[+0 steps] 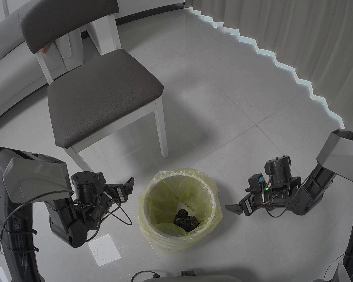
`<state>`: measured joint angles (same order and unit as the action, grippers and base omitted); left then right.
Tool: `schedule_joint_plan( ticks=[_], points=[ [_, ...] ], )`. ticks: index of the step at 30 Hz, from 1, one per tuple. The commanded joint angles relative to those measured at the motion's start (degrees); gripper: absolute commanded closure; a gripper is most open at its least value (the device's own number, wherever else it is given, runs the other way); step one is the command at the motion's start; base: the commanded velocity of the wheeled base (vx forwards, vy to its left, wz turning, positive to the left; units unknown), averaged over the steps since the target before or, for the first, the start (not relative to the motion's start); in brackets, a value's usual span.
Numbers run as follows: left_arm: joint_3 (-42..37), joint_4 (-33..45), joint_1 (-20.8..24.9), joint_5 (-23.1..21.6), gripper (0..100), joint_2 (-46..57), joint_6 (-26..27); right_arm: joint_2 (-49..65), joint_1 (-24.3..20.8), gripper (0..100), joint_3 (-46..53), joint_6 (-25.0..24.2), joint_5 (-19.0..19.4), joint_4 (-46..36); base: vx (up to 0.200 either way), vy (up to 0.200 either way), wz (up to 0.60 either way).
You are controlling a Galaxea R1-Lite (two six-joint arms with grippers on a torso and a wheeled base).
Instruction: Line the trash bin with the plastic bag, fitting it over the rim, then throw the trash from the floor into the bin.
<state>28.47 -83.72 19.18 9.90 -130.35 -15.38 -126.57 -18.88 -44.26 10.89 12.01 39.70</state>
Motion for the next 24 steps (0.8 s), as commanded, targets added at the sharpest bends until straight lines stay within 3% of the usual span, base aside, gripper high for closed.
schedule_joint_plan(
  ticks=[1,12,20,21,24],
  points=[
    [0.01,-1.35,0.16,-0.14,0,-2.19,0.0,-1.92,-2.56,0,7.53,1.07,0.03,4.86,0.0,0.0,0.0],
    [-0.25,-2.23,-0.46,-0.14,0,-2.62,0.0,-13.0,-5.11,0,0.06,1.95,-0.14,7.23,0.0,0.0,0.0],
    [-0.16,-2.41,-0.72,-0.23,0,-2.54,0.09,-15.28,-4.85,0,-9.26,2.39,-0.14,-2.44,0.0,0.0,0.0],
    [-0.08,-2.41,-1.07,-0.23,0,-2.62,0.18,-15.9,-4.41,0,-13.83,2.65,-0.14,-7.19,0.0,0.0,0.0],
    [0.19,-2.41,-1.07,-0.32,0,-2.89,0.18,-17.13,-3.7,0,-19.02,2.74,-0.23,-10.61,0.0,0.0,0.0]
  ],
)
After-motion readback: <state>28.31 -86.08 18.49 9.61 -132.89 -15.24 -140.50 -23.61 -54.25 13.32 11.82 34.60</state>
